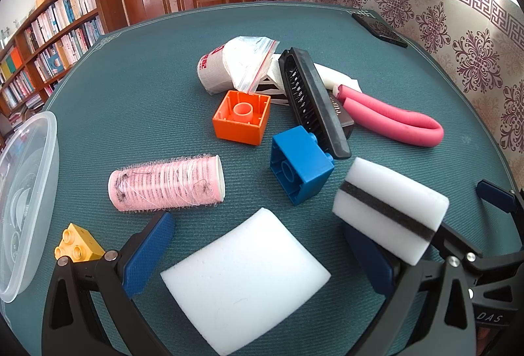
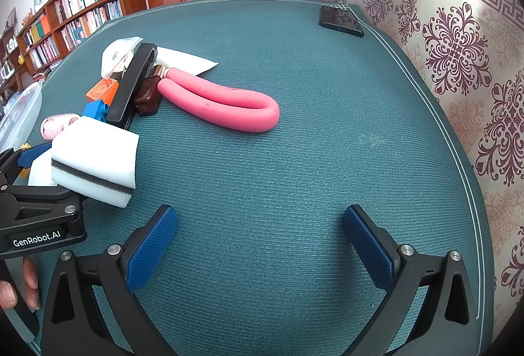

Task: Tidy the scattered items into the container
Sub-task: 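Move the left tool toward the white sponges on the table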

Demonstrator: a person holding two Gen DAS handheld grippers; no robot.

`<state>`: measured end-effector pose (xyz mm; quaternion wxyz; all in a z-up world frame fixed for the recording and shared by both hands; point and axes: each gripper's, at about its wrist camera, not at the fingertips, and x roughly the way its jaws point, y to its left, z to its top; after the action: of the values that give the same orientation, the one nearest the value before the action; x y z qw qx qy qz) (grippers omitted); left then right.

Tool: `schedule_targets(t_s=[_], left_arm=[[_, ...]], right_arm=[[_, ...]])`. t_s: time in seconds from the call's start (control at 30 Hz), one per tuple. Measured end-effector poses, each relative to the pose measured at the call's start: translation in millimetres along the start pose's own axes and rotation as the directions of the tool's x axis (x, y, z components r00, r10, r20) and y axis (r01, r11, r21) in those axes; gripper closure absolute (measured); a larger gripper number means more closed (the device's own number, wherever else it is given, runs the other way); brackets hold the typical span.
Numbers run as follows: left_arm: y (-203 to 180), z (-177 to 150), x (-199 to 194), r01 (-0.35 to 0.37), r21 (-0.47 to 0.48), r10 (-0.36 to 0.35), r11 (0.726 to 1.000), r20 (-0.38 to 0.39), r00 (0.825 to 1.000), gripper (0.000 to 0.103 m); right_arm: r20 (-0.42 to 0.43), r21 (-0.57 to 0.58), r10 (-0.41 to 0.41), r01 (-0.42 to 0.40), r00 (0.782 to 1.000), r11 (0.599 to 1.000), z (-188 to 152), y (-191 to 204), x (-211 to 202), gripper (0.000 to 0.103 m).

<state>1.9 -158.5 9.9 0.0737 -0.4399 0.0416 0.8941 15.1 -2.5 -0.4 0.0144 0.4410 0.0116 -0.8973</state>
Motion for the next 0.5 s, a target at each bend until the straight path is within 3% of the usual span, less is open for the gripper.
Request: schedule_targets(t_s=[0.5], left_arm=[[-0.3, 2.1, 0.2, 0.000, 0.001, 0.000, 1.000, 0.001, 1.000, 0.000]], right_arm=[[0.000, 0.000, 0.000, 0.000, 1.000, 1.000, -0.2, 0.0, -0.2, 0.000]])
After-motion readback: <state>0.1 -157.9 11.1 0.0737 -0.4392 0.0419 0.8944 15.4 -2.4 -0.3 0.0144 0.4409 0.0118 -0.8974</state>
